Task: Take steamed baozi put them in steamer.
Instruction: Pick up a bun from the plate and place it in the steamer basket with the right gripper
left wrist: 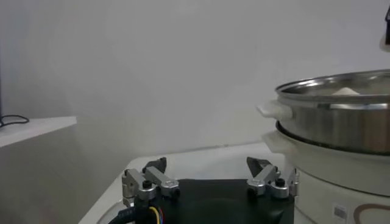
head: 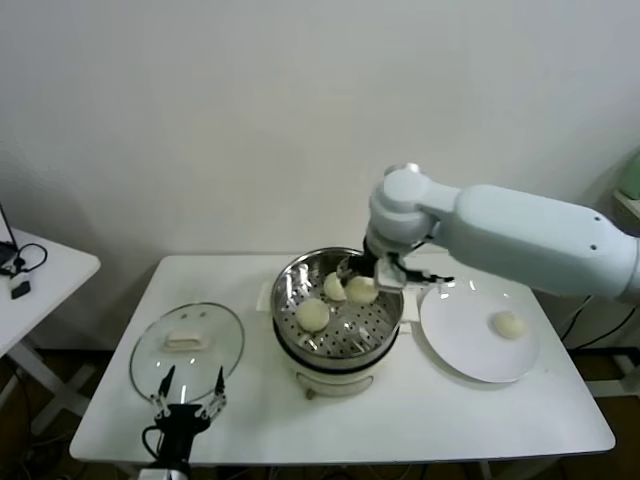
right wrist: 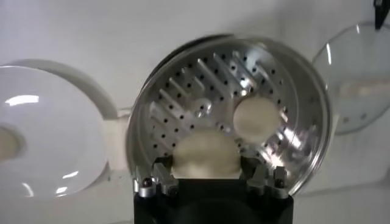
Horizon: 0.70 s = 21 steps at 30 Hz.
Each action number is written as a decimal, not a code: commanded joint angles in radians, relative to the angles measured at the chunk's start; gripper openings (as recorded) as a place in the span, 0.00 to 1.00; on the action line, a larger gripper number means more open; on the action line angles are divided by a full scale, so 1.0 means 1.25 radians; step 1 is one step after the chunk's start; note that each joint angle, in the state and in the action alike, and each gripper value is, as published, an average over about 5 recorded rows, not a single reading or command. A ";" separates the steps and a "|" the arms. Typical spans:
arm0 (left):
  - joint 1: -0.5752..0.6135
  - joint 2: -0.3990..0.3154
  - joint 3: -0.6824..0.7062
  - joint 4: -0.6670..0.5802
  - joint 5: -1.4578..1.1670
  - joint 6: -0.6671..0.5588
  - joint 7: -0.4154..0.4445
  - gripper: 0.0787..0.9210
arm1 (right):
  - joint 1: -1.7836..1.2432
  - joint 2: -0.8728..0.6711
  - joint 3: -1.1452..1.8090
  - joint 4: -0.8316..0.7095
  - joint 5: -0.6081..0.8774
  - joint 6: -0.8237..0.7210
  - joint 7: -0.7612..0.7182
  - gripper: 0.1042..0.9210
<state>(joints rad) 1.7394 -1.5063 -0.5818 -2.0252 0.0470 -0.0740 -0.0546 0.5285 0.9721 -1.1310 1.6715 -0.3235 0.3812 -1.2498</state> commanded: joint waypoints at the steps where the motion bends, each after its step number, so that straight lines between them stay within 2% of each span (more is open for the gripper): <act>1: 0.002 0.000 0.003 0.002 0.006 0.001 0.000 0.88 | -0.044 0.075 -0.031 0.033 -0.032 0.030 -0.001 0.76; 21: 0.005 -0.003 0.006 0.010 0.007 0.003 -0.002 0.88 | -0.097 0.064 -0.051 0.014 -0.077 0.112 0.015 0.78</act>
<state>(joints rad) 1.7477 -1.5096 -0.5751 -2.0143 0.0540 -0.0717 -0.0567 0.4266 1.0430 -1.1851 1.6859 -0.4008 0.4909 -1.2374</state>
